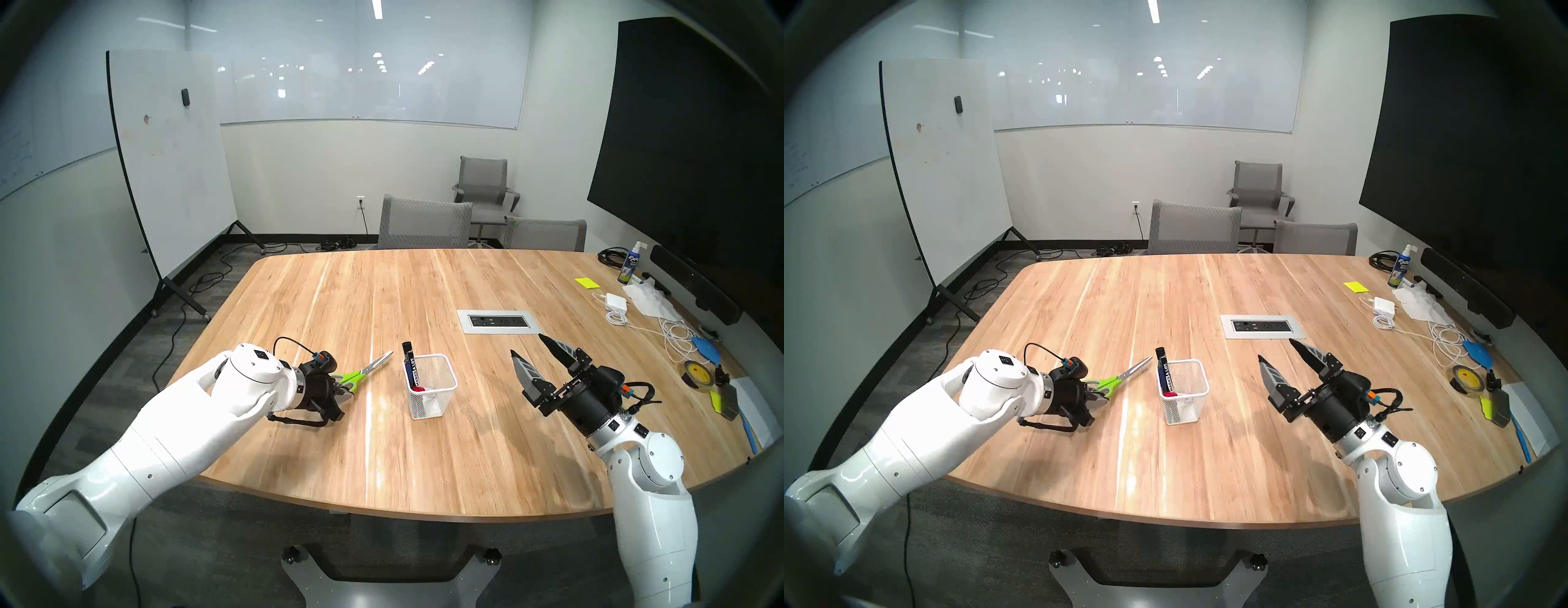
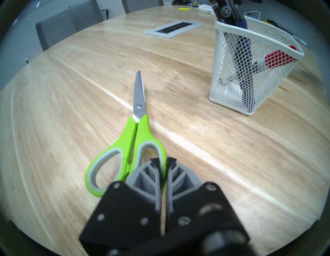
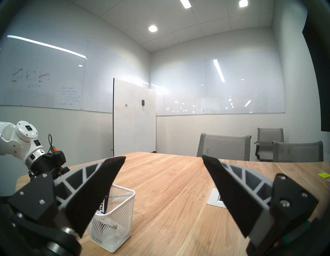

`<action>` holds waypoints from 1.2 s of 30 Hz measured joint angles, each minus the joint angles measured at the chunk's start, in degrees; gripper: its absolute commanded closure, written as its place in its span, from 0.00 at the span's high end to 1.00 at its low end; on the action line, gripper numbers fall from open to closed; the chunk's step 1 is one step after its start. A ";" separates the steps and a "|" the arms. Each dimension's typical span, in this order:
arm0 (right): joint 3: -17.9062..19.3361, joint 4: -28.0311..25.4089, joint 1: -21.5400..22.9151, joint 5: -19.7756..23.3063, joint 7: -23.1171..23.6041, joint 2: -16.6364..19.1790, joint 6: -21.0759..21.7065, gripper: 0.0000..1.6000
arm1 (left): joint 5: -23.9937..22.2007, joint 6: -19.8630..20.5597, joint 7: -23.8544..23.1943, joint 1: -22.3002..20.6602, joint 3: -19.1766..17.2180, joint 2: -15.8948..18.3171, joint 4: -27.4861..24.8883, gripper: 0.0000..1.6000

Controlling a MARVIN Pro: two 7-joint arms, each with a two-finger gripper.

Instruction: Place the pen, the marker, and the scissors into the pen holder

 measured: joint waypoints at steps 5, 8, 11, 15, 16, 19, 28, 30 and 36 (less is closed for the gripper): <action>0.04 0.00 0.02 -0.03 0.06 -0.06 0.02 1.00 | -1.12 -0.41 1.12 0.98 -1.22 -0.32 -1.00 0.00; 0.06 0.00 0.04 -0.06 0.10 -0.10 0.04 1.00 | -1.67 -0.60 1.83 1.32 -1.86 -0.55 -1.46 0.00; 0.08 0.00 0.05 -0.09 0.14 -0.13 0.05 1.00 | -2.14 -0.73 2.57 1.59 -2.52 -0.72 -2.08 0.00; 0.11 0.00 0.07 -0.14 0.18 -0.18 0.07 1.00 | -2.65 -0.87 3.63 1.84 -3.35 -0.83 -3.03 0.00; 0.12 0.00 0.07 -0.15 0.20 -0.19 0.07 1.00 | -2.88 -0.92 3.97 1.96 -3.68 -0.85 -3.33 0.00; 0.13 0.00 0.08 -0.17 0.22 -0.21 0.08 1.00 | -3.30 -0.94 4.50 2.20 -4.28 -0.86 -3.88 0.00; 0.22 0.00 0.12 -0.25 0.32 -0.34 0.14 1.00 | -4.24 -0.89 5.83 3.29 -5.92 0.23 -6.48 0.00; 0.24 0.00 0.13 -0.27 0.35 -0.36 0.15 1.00 | -4.37 -0.78 6.02 3.53 -6.38 0.86 -7.37 0.00; 0.29 0.00 0.15 -0.32 0.42 -0.44 0.17 1.00 | -4.96 -0.07 6.63 3.99 -8.22 2.83 -10.35 0.00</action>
